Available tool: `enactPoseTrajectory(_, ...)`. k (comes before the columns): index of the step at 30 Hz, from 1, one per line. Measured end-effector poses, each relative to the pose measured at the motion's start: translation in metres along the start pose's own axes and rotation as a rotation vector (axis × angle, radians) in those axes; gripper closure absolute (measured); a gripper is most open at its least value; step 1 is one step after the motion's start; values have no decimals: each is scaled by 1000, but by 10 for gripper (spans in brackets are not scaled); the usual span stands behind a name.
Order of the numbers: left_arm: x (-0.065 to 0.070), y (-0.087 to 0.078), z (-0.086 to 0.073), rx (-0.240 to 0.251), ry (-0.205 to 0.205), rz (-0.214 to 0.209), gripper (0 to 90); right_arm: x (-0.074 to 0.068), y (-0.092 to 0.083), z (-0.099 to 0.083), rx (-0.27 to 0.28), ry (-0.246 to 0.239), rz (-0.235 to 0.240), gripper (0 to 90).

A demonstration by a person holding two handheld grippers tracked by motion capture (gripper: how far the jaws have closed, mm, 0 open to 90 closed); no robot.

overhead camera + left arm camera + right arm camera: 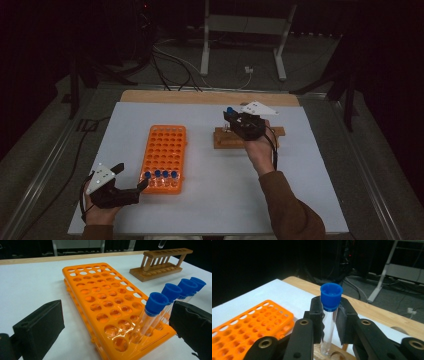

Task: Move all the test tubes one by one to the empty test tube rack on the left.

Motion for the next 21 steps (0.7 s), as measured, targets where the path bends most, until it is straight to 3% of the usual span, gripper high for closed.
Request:
enactPoseTrajectory(7,-2,-1,0,0,-7,7,5,-8,5,-6,-25,18,28,772)
enactPoseTrajectory(21,-3,0,0,-4,-12,6,5,-42,9,-10,-71,-16,105,770)
Point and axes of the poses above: each handheld gripper's, and its own axes: y roughly forward along the jaws, z roughly out of its top, x roughly to its right, the point moved 9 cm from there along y, roughly forward along the jaws, and after that the axes turned 9 degrees about y, right-handed, at the moved point
